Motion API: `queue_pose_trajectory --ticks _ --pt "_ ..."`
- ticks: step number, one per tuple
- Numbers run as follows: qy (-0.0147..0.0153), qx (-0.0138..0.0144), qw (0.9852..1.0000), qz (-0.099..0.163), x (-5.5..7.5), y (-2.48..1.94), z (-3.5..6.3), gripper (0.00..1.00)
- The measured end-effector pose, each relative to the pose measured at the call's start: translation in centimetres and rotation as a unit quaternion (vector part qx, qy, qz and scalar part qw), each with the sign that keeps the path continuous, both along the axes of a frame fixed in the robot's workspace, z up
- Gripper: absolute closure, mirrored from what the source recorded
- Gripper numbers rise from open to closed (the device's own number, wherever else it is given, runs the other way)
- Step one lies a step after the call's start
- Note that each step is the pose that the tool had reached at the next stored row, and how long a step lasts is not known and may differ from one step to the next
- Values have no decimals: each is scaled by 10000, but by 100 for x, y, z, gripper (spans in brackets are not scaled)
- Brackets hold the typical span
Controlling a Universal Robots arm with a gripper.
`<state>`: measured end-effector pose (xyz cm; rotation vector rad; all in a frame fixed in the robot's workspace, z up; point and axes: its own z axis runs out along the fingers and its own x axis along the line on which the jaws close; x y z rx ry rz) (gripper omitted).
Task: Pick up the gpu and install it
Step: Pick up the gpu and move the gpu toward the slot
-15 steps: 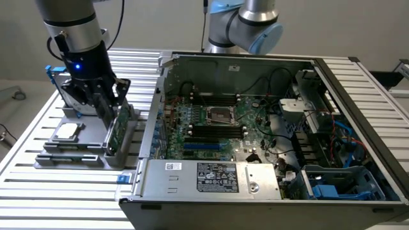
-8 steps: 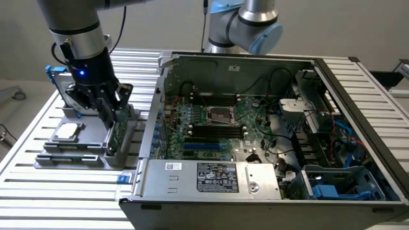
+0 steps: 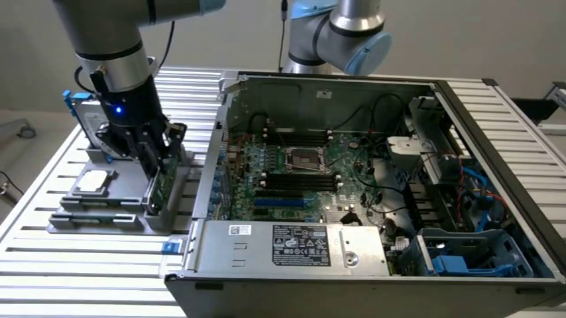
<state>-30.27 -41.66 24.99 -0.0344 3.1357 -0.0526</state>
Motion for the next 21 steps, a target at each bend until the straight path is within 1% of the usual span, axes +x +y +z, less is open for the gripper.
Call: queue_pose_trajectory --ticks 2,3,7,9,11,14,15,16,21 --pt "-33 -1 10000 0 -1 1 -11 64" --pt "-45 -2 10000 0 0 2 -14 64" --pt "-52 -1 10000 0 -1 5 -25 64" --pt "-51 6 10000 0 -3 5 -27 64" --pt "-53 26 10000 -1 -9 5 -31 64" --pt "-71 105 9999 -1 -18 5 -44 64" --pt "-75 125 9999 -1 -20 5 -49 64" --pt "-76 133 9999 -1 -21 6 -51 64" --pt "-75 134 9999 -1 -31 5 -52 64"
